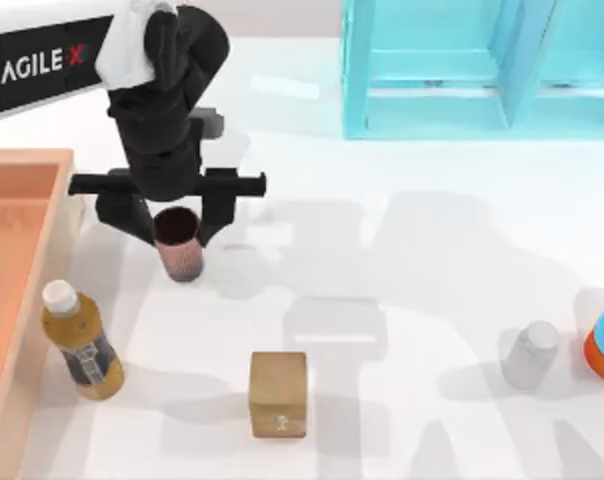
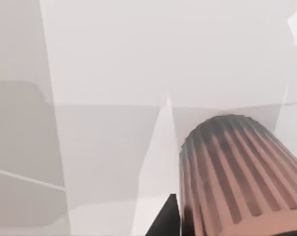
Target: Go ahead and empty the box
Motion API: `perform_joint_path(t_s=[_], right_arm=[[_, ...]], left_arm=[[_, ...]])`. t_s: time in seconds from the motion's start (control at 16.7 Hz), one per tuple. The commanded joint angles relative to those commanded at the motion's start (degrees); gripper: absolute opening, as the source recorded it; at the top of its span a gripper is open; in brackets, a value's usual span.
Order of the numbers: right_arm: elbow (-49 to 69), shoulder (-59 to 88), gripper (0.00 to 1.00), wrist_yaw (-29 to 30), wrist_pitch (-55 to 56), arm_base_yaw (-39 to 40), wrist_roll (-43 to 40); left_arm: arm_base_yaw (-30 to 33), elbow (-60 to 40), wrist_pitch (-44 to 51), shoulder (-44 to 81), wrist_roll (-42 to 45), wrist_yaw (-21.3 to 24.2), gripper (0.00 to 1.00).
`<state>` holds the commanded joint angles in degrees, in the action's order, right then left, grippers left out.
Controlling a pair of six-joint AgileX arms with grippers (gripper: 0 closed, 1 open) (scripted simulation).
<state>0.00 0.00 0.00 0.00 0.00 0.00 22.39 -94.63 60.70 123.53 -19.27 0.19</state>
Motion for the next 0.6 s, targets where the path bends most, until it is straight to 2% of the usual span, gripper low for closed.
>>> perform_joint_path(t_s=[0.6], right_arm=[[0.0,0.0,1.00,0.0,0.0,0.0,0.0]], left_arm=[[0.0,0.0,0.0,0.0,0.0,0.0,0.83]])
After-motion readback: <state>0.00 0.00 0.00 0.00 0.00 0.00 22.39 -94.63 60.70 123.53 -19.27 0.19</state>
